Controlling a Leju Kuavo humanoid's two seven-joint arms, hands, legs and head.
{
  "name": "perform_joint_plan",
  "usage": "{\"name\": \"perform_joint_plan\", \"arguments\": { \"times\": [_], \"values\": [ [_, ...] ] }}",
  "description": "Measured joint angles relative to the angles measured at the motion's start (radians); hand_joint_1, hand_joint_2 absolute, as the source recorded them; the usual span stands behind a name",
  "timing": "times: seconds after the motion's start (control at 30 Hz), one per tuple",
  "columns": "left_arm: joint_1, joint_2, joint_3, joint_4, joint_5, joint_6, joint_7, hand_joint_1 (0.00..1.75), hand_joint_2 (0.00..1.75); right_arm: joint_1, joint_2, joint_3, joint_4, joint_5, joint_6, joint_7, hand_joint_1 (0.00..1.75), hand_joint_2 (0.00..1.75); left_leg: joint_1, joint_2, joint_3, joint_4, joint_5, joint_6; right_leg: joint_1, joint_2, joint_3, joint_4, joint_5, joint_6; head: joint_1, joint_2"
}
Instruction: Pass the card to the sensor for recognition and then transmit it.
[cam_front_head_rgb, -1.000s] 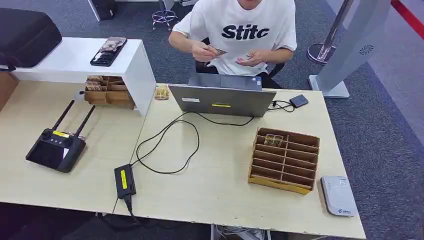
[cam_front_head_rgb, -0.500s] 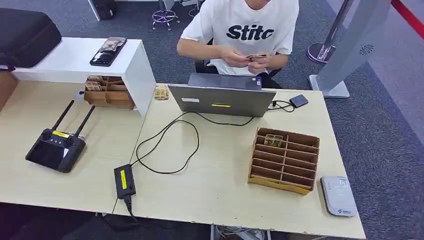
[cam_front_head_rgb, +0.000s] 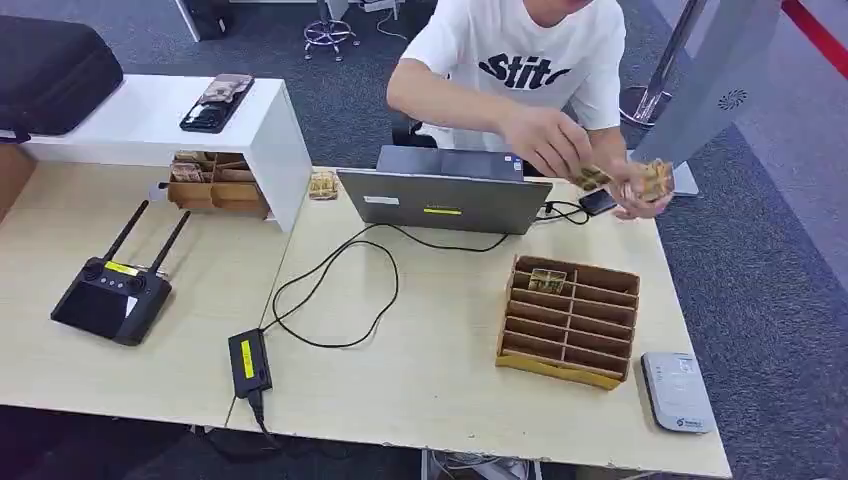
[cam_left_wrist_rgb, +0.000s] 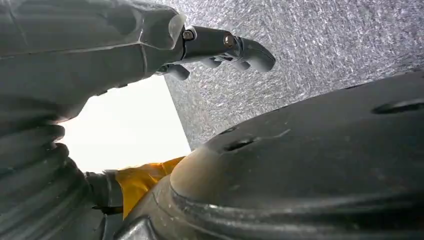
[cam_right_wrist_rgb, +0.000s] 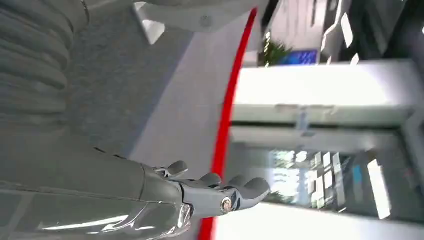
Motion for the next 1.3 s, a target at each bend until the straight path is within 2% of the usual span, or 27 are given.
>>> {"name": "perform_joint_plan", "arguments": {
  "times": [0.17,0.33,0.53,0.73,0.9,1.13,1.3],
  "values": [
    [0.0,0.0,0.0,0.0,0.003,0.0,0.001,0.0,1.75,-0.06,-0.06,-0.122,0.365,-0.006,-0.038,-0.03,0.0,1.75,0.0,0.0,0.0,0.0,0.0,0.0,0.0,0.0,0.0,0.0,0.0,0.0,-0.001,0.0],
    [0.0,0.0,0.0,0.001,0.011,0.002,0.005,0.0,1.75,-0.097,-0.109,-0.184,0.645,-0.022,-0.071,-0.033,0.0,1.75,0.0,0.0,0.0,0.0,0.0,0.0,0.0,0.0,0.0,0.0,0.0,0.0,0.0,0.0],
    [0.0,-0.002,0.0,0.001,0.019,0.006,0.01,0.0,1.75,-0.117,-0.15,-0.216,0.835,-0.039,-0.101,-0.02,0.0,1.75,0.0,0.0,0.0,0.0,0.0,0.0,0.0,0.001,0.0,0.0,0.0,0.0,0.0,0.0],
    [0.0,-0.002,0.0,0.001,0.026,0.007,0.011,0.0,1.75,-0.14,-0.198,-0.222,1.077,0.007,-0.215,0.051,0.0,1.75,0.0,0.001,0.0,0.0,0.0,0.0,0.0,0.001,0.0,0.001,0.0,0.0,0.0,0.0],
    [0.0,-0.002,0.0,0.002,0.029,0.008,0.011,0.0,1.75,-0.145,-0.213,-0.222,1.183,0.021,-0.238,0.076,0.0,1.75,0.0,0.001,0.0,0.0,0.0,0.0,0.0,0.001,0.0,0.001,0.0,0.0,0.0,0.0],
    [0.0,-0.002,0.0,0.002,0.031,0.008,0.011,0.0,1.75,-0.15,-0.225,-0.222,1.24,0.022,-0.24,0.079,0.0,1.75,0.0,0.001,0.0,0.0,0.0,0.0,0.0,0.001,0.0,0.001,0.0,0.0,-0.001,0.0],
    [0.001,-0.001,0.0,0.002,0.035,0.008,0.011,0.0,1.75,-0.152,-0.227,-0.214,1.282,0.077,-0.283,0.185,0.0,1.75,0.0,0.001,0.0,0.0,0.0,0.0,0.0,0.001,0.0,0.001,0.0,0.0,0.0,0.0]
  ]
}}
